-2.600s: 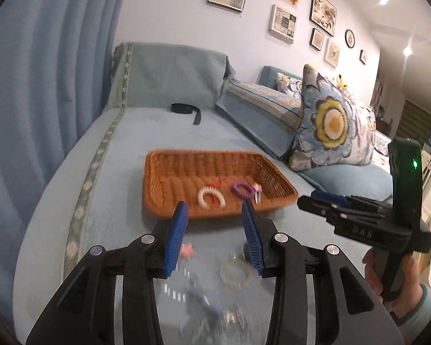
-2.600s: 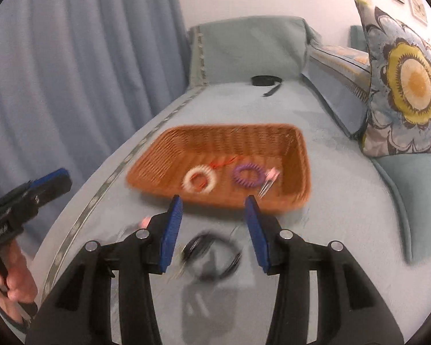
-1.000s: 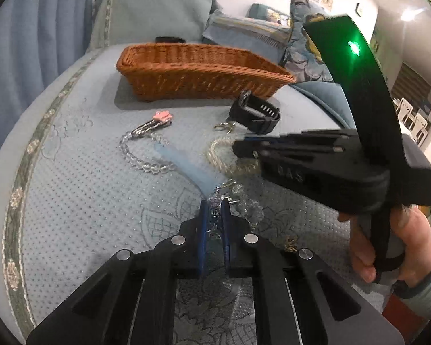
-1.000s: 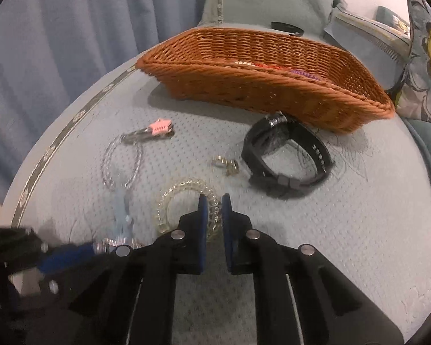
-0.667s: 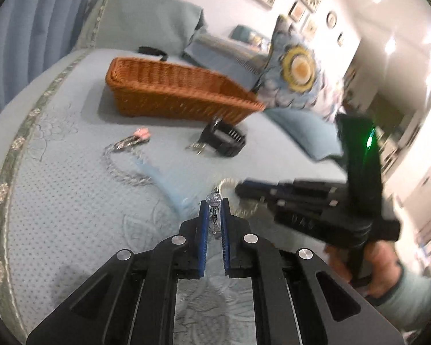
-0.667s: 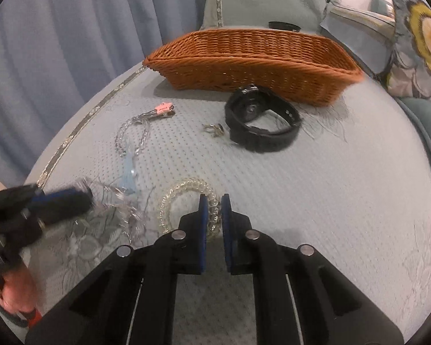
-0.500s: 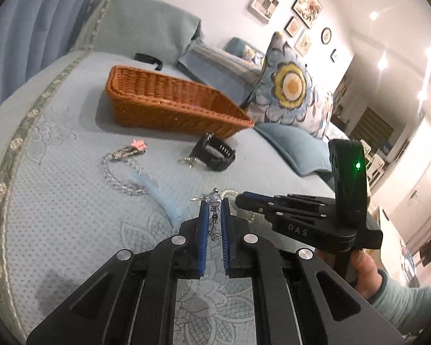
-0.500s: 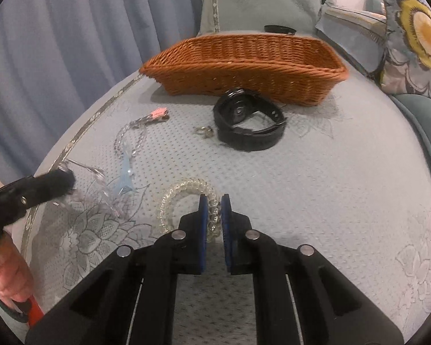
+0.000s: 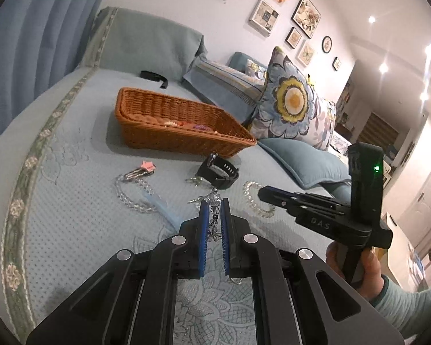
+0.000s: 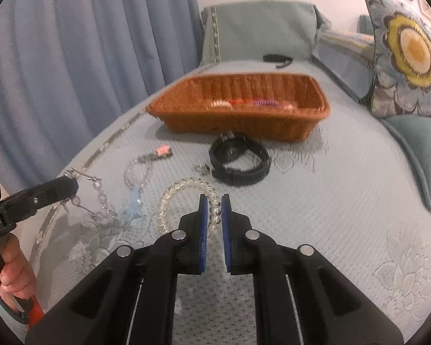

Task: Organize jewelry
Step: 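Carry both pieces over the wicker basket and open both tools to release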

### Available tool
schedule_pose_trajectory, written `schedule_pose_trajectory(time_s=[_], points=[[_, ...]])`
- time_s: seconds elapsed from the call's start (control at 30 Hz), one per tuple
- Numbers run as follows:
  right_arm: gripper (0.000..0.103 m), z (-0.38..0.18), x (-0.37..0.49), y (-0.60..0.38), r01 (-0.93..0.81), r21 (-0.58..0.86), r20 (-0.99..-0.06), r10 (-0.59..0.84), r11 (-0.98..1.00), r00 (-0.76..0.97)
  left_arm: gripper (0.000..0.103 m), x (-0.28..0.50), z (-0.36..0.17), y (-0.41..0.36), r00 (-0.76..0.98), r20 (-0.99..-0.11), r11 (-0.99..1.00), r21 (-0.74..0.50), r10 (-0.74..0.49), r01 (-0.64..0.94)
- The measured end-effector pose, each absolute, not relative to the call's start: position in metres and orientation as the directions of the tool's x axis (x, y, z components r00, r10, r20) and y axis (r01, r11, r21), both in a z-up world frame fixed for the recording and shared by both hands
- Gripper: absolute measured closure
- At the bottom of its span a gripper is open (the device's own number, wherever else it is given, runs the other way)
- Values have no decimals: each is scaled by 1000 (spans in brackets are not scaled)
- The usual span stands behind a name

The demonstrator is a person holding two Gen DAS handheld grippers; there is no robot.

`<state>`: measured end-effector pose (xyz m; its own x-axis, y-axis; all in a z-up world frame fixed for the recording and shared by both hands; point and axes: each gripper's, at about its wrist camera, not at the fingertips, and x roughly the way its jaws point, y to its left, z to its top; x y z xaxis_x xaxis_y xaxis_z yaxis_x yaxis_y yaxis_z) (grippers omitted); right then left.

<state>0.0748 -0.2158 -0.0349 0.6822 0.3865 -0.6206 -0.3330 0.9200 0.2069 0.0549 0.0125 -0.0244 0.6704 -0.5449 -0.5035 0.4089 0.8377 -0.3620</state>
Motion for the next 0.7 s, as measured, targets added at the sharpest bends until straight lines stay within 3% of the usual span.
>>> schedule_pose_trajectory(time_s=[0.4, 0.7], points=[[95, 21, 91, -222, -309, 155, -538, 342, 938, 770, 97, 75, 23, -3, 724, -483, 869, -238, -493, 433], [95, 60, 148, -223, -264, 94, -489, 276, 960, 827, 97, 151, 64, -20, 774, -451, 893, -160, -444, 420]])
